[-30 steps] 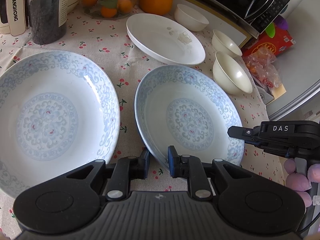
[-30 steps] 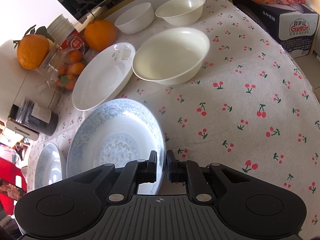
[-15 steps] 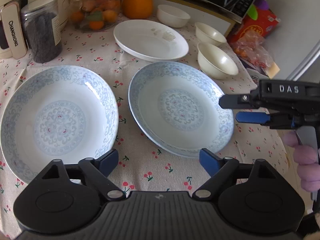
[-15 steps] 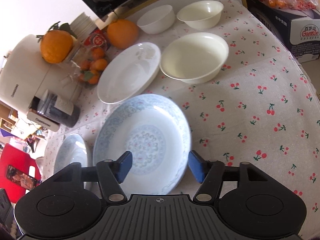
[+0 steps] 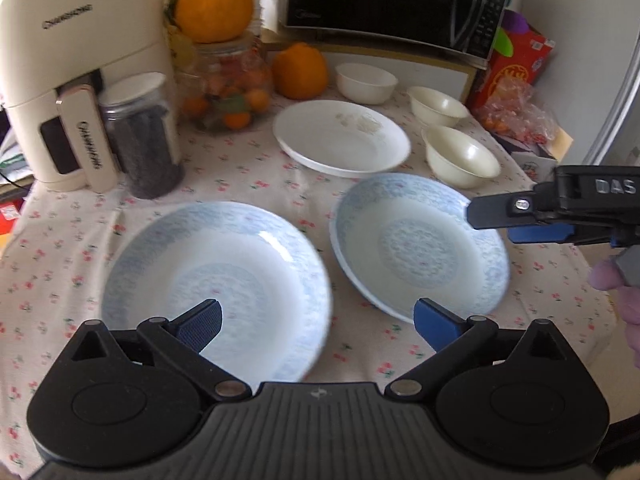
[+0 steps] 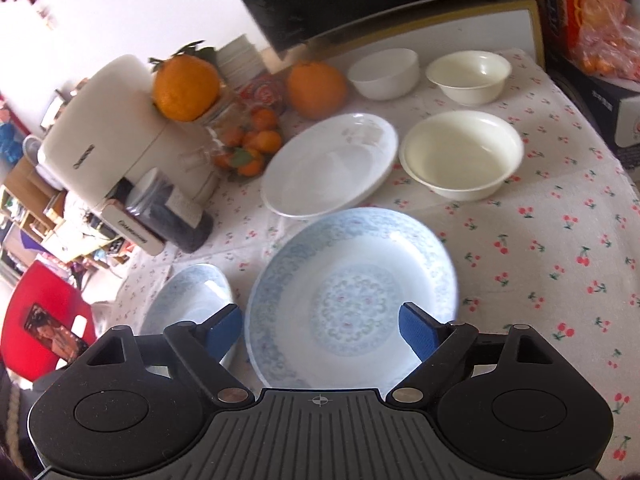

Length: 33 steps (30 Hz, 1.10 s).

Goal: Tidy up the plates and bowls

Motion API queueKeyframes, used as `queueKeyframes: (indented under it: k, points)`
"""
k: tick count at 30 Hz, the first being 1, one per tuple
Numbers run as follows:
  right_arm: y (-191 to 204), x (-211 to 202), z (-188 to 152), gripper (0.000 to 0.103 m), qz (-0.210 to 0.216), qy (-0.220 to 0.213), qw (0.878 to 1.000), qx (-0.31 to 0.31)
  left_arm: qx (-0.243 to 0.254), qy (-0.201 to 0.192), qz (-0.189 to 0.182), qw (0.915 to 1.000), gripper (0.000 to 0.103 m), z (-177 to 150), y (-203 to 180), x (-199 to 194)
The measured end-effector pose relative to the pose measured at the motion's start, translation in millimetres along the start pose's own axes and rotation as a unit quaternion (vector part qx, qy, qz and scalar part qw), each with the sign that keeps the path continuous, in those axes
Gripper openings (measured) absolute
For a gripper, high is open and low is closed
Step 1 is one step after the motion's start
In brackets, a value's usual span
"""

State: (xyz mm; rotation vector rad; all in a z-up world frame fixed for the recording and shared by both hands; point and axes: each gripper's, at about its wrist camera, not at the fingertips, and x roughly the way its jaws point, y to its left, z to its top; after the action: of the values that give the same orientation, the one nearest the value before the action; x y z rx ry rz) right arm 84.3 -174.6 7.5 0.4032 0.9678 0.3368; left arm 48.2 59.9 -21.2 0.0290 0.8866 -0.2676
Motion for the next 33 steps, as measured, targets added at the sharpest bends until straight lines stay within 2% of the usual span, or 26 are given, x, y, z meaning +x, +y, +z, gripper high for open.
queueKeyframes:
  k: [8, 17, 23, 30, 33]
  points:
    - [40, 13, -14, 0.089, 0.033, -0.001, 0.999, -0.042, -0.031, 0.005, 0.04, 0.9987, 0.102, 1, 52, 5]
    - [81, 39, -35, 0.089, 0.064, 0.035, 0.996, -0.056, -0.061, 0.022, 0.073, 0.9952, 0.102, -5, 97, 16]
    - [98, 59, -52, 0.089, 0.079, 0.076, 0.993, -0.048, -0.088, 0.032, 0.068, 0.9933, 0.101, -7, 115, 29]
    - [104, 85, -67, 0.089, 0.064, 0.101, 0.992, -0.028, -0.145, 0.039, 0.04, 0.9879, 0.086, -13, 132, 35]
    - [105, 93, -69, 0.089, 0.06, 0.103, 0.993, -0.017, -0.153, 0.031, 0.037, 0.9871, 0.081, -14, 135, 34]
